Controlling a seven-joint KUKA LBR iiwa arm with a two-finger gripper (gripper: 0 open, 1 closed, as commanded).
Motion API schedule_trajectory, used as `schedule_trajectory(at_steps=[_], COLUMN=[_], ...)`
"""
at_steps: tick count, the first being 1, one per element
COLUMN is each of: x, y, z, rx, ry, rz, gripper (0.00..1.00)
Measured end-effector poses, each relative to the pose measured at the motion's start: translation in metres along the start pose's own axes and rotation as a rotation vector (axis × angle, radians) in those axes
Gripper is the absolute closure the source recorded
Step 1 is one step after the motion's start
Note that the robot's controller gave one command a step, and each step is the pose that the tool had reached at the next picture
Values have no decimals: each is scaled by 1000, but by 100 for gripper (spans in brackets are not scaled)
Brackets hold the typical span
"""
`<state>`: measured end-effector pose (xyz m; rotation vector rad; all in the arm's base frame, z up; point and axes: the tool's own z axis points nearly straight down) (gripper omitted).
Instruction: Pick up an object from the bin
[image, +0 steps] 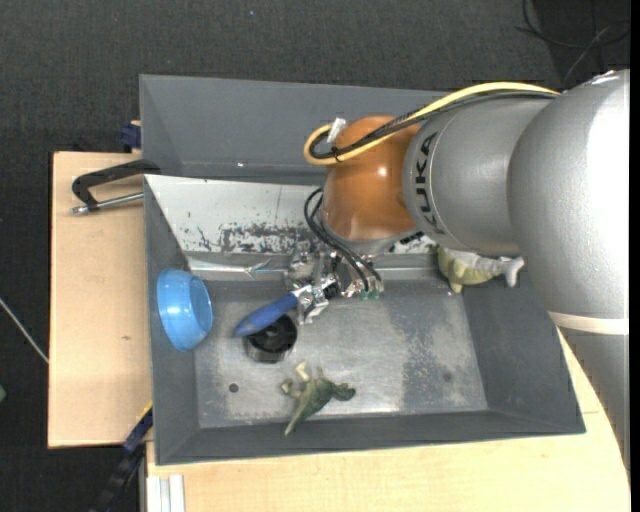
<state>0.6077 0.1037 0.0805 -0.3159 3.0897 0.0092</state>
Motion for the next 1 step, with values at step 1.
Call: schedule_trajectory(at_steps=[1], x=[13], y=[34], z=[-164], rx=[1], ry=[22], rz=[6], gripper=[100])
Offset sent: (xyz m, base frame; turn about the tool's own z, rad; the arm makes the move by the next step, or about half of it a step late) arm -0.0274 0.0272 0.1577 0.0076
